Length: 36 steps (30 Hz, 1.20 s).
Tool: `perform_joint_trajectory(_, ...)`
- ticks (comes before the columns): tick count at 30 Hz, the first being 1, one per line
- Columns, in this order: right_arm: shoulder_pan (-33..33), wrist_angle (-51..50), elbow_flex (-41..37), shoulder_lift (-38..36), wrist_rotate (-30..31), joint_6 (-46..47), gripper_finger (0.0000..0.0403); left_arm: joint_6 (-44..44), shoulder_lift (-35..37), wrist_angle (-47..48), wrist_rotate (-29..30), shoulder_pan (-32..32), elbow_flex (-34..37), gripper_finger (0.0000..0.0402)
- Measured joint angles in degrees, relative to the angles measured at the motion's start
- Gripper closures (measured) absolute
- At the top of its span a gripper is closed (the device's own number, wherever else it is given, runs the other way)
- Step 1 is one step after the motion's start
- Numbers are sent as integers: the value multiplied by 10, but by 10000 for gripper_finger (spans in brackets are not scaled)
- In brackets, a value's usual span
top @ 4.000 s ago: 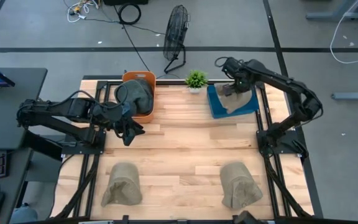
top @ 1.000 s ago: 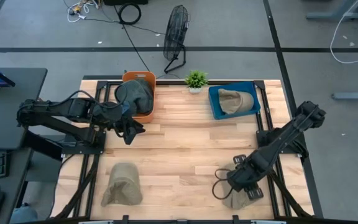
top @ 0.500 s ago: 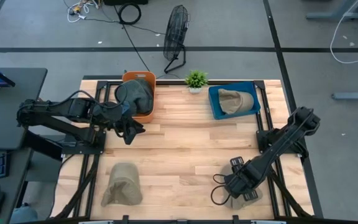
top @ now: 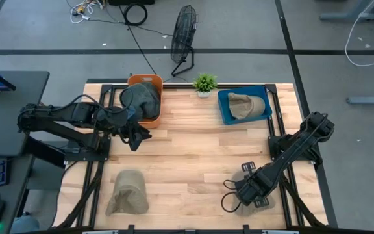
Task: Pick & Place hat
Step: Put the right brown cap into the blue bin
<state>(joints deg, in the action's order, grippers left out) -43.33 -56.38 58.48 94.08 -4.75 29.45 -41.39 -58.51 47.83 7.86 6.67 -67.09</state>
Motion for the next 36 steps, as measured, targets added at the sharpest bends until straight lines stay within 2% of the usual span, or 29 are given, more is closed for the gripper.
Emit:
perform_joint_trajectory(3,0,2,0,0,-4,-1,369,0,0,0,0,0,0,275)
perform_joint_trajectory(5,1,3,0,0,-11,-2,391,-3,0,0,0,0,0,275)
perform_joint_trajectory(9,6,-3,16,-1,-33,-4,381,-15,0,0,0,0,0,275)
perform_joint_trajectory(14,35,-57,64,-23,-40,-7,397,-18,0,0,0,0,0,275)
perform_joint_trajectory(23,122,-135,138,-91,17,5,397,-15,0,0,0,0,0,275)
perform_joint_trajectory(36,262,-183,142,-181,48,16,397,-15,0,0,0,0,0,275)
